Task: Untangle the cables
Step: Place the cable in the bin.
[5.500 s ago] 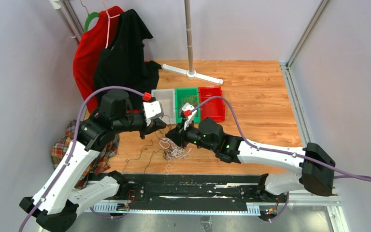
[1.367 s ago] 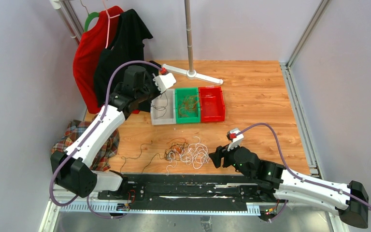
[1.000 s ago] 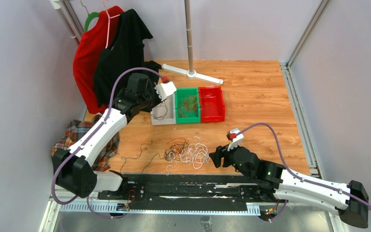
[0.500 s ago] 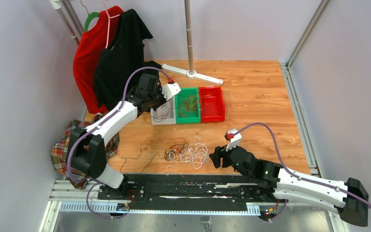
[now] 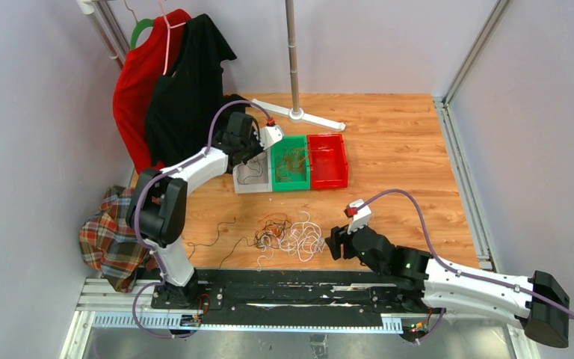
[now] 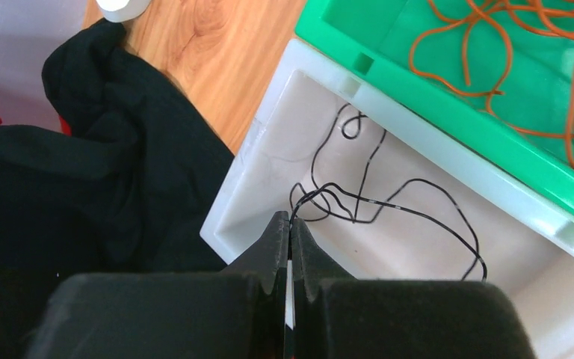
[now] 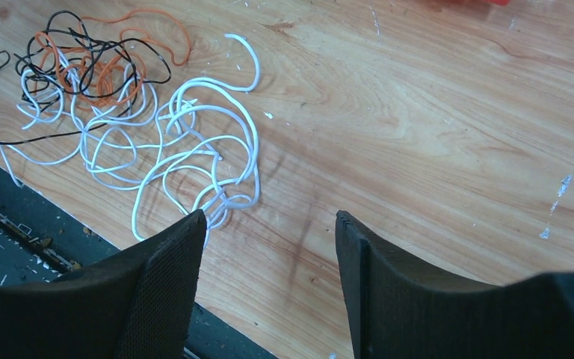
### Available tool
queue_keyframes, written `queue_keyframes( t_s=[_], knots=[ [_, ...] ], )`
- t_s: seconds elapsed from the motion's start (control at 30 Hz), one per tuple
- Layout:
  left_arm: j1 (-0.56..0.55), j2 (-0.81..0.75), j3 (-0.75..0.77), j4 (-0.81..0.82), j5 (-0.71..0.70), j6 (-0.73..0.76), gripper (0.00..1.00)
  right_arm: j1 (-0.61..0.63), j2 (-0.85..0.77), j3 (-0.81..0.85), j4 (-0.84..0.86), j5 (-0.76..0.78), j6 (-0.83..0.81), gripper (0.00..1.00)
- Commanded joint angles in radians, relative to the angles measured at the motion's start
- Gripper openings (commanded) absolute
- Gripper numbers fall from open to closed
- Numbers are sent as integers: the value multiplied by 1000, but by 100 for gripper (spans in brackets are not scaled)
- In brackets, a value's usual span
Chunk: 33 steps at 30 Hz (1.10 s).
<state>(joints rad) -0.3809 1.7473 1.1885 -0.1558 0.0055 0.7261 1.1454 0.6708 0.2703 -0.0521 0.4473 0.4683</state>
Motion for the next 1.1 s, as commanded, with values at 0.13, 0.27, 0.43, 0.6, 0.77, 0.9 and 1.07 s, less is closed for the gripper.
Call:
queue_keyframes(
  t_s=[0.13, 0.27, 0.43, 0.6, 0.77, 0.9, 1.07],
  knots=[
    [12, 52, 28, 128, -23, 42, 0, 5, 54, 57, 30, 25, -32, 64],
    [12, 55, -22, 104, 1, 43, 0, 3, 63, 64, 40, 21, -40, 64],
    [12, 66, -23, -54, 58, 36, 4, -1, 53, 78, 35, 15, -58, 63],
    [16, 29, 64, -193, 92, 26, 35, -1, 41, 92, 23, 15, -65, 63],
    [28, -29, 178, -344, 151, 31, 68, -2, 15, 95, 12, 13, -63, 62],
    [50, -73, 240, -396, 159, 48, 70, -2, -12, 98, -10, 14, -64, 61],
    [57, -112, 248, -522, 206, 147, 70, -1, -40, 96, -31, 19, -62, 61]
  ],
)
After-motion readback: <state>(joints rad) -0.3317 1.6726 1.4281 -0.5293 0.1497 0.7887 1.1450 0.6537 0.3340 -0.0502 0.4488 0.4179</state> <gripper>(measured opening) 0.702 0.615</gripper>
